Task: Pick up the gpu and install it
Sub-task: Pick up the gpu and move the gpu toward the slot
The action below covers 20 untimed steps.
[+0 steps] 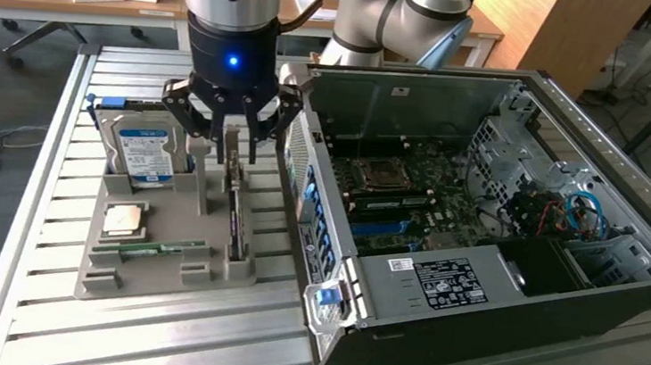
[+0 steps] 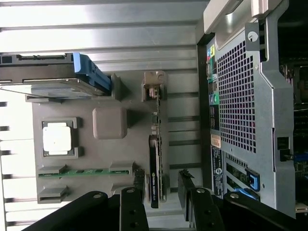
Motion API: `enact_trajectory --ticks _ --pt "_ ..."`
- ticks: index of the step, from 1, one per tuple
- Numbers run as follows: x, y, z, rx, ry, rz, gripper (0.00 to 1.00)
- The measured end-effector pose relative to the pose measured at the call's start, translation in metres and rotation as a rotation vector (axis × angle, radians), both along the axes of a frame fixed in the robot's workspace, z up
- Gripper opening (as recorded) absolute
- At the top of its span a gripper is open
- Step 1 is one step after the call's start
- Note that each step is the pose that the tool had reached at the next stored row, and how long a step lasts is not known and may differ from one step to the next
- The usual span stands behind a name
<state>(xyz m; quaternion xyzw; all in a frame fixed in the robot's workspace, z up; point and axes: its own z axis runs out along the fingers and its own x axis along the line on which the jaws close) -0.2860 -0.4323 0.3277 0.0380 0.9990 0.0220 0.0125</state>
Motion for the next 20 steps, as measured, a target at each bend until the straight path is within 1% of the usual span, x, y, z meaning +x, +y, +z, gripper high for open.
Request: enact_trajectory --ticks 13,20 --pt "0.0 0.0 -0.0089 0.0 0.0001 0.0 0.42" --pt "0.0 0.0 -0.0093 0.0 0.0 0.0 0.42"
